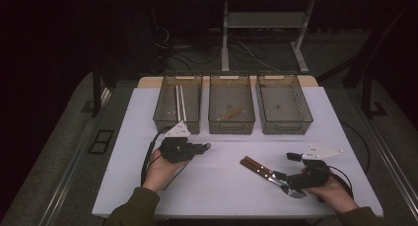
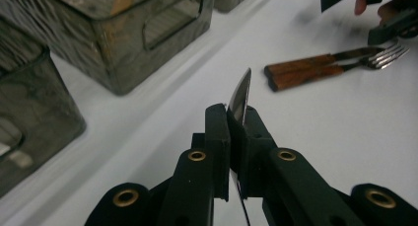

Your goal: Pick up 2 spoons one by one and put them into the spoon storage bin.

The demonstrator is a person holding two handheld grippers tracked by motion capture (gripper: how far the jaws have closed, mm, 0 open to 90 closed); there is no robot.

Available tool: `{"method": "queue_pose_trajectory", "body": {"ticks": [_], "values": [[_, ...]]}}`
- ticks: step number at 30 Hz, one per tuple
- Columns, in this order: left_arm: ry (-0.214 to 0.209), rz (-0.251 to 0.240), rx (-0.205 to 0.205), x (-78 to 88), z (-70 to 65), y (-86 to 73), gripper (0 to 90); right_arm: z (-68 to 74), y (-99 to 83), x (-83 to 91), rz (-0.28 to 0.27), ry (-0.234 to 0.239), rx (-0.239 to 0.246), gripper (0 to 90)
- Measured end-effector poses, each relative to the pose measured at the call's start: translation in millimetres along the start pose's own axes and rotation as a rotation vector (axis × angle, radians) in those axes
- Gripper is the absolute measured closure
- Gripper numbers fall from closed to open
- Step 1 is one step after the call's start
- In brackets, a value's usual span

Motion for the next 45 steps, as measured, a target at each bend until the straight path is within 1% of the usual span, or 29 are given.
{"method": "queue_pose_trajectory", "body": {"ticks": [3, 9, 14, 20, 24, 28, 32, 42, 45], "values": [[-0.008, -0.017, 0.001, -2.5, 1.3, 6.2, 84.7, -0.1, 0.0, 0.1, 0.0, -0.002, -0.002, 12.0], [-0.006, -0.047, -0.008, -5.5, 5.7, 20.4, 84.7, -0.8, -0.2, 0.4, 0.0, -0.003, -0.005, 12.0], [-0.001, -0.08, -0.003, -7.6, 10.8, 32.2, 84.7, -1.7, -0.1, 0.7, -0.001, -0.007, -0.007, 12.0], [0.013, -0.109, 0.008, -12.8, 22.3, 48.8, 84.7, -2.3, 0.6, 2.6, -0.01, -0.011, -0.007, 12.0], [0.027, -0.121, 0.002, -15.5, 29.9, 66.0, 84.7, -2.1, 0.6, 2.9, -0.012, -0.008, -0.007, 12.0], [0.039, -0.138, -0.007, -19.4, 36.7, 86.5, 84.7, -1.5, 0.9, 3.0, -0.012, -0.005, -0.008, 12.0], [0.046, -0.14, -0.017, -25.7, 42.7, 105.5, 84.7, -2.0, 1.5, 3.7, -0.02, -0.003, -0.013, 12.0], [0.08, -0.131, -0.032, -48.3, 58.7, 146.9, 84.6, -2.4, 2.2, 6.3, -0.031, 0.003, -0.028, 12.0], [0.095, -0.126, -0.048, -57.5, 62.5, 157.7, 84.6, -2.3, 2.7, 6.6, -0.037, 0.006, -0.027, 12.0]]}}
Point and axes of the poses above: each handheld gripper's, and its own axes: x roughly backward along the jaws, y roughly out of its top, z roughly to its left, the point moved 4 cm from there along -x, roughly forward along the jaws, and after that the axes turned 6 degrees about -x, right-handed, at the moved point
